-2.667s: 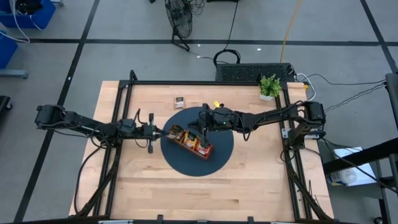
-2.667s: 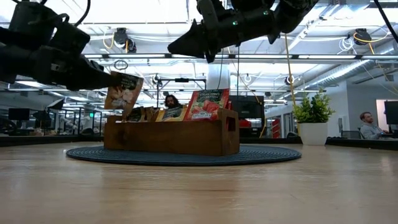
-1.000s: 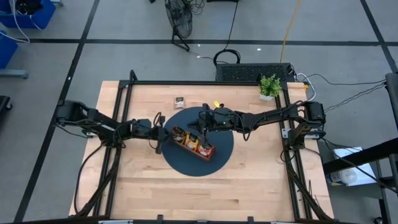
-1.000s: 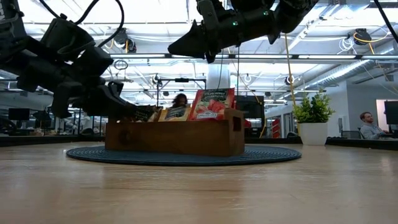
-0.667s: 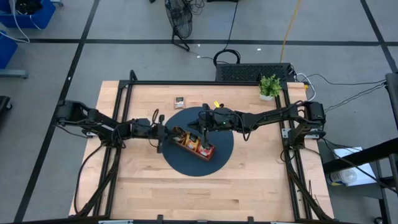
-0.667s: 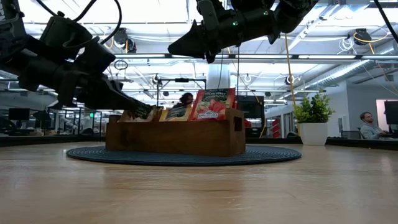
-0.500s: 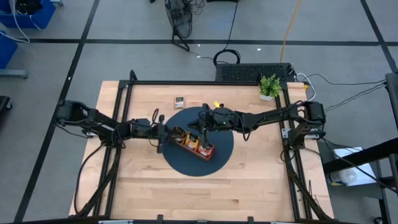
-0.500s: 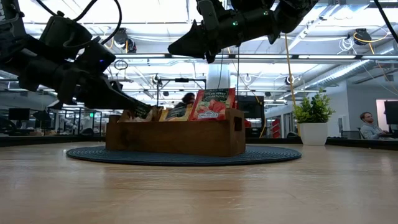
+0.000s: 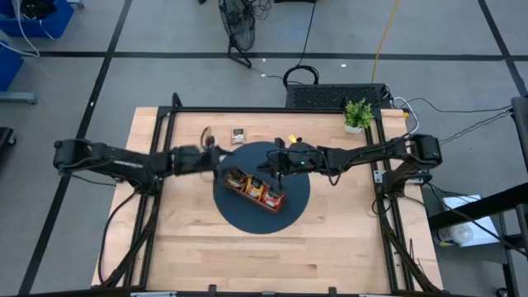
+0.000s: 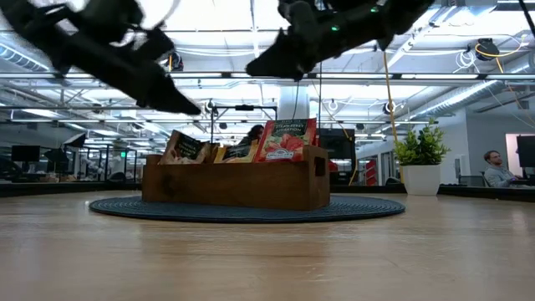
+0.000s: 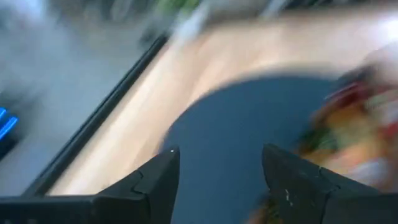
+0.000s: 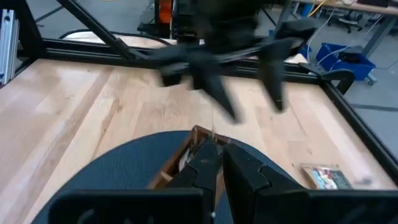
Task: Pick & Place Tea
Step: Put the brown tea bag into the left section of the wooden organizer
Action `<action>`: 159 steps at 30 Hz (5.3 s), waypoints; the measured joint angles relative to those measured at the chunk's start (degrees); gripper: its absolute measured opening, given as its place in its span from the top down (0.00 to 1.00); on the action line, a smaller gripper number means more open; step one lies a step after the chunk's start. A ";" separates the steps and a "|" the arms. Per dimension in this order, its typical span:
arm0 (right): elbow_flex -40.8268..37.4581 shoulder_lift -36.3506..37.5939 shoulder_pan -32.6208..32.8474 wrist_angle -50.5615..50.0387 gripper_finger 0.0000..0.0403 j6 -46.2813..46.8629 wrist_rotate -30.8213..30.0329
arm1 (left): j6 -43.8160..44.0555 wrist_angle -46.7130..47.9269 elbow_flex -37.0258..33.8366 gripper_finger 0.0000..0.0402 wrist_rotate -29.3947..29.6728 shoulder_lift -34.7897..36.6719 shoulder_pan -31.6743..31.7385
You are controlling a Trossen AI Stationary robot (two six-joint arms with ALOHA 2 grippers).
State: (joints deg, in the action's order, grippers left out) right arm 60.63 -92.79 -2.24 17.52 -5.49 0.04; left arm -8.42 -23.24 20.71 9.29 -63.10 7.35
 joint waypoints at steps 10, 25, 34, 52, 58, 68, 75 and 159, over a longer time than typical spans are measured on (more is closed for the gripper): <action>-16.03 8.08 -3.13 13.69 0.96 -1.85 -0.11 | -6.28 40.25 25.75 0.43 -6.07 -12.67 21.95; -23.05 7.99 -5.68 24.58 0.96 -2.13 -0.13 | 4.41 63.59 54.48 0.43 -13.63 -44.89 28.40; -23.05 7.97 -5.66 24.24 0.96 -2.69 -0.03 | 7.01 70.87 63.35 0.43 -13.19 -56.41 28.70; -23.05 7.95 -5.66 24.24 0.96 -2.08 -0.03 | 4.59 75.04 63.35 0.74 -11.79 -57.76 28.79; -23.05 7.95 -5.66 24.22 0.96 -1.55 -0.03 | -0.17 75.52 63.30 0.97 -7.82 -57.78 28.32; -23.03 7.95 -5.66 24.02 0.96 -1.23 -0.03 | 6.35 83.75 63.02 0.86 -1.78 -48.86 25.41; -23.01 7.93 -5.66 23.04 0.96 -1.31 -0.03 | 9.67 85.28 61.75 0.56 -0.12 -46.66 24.94; -23.03 7.93 -5.53 23.80 0.96 3.32 0.01 | -11.13 54.86 42.51 0.94 -14.56 -46.45 36.11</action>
State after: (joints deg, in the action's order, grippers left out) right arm 37.61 -84.86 -7.77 41.32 -2.17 0.05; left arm -19.55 31.62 63.22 -5.26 -109.55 43.45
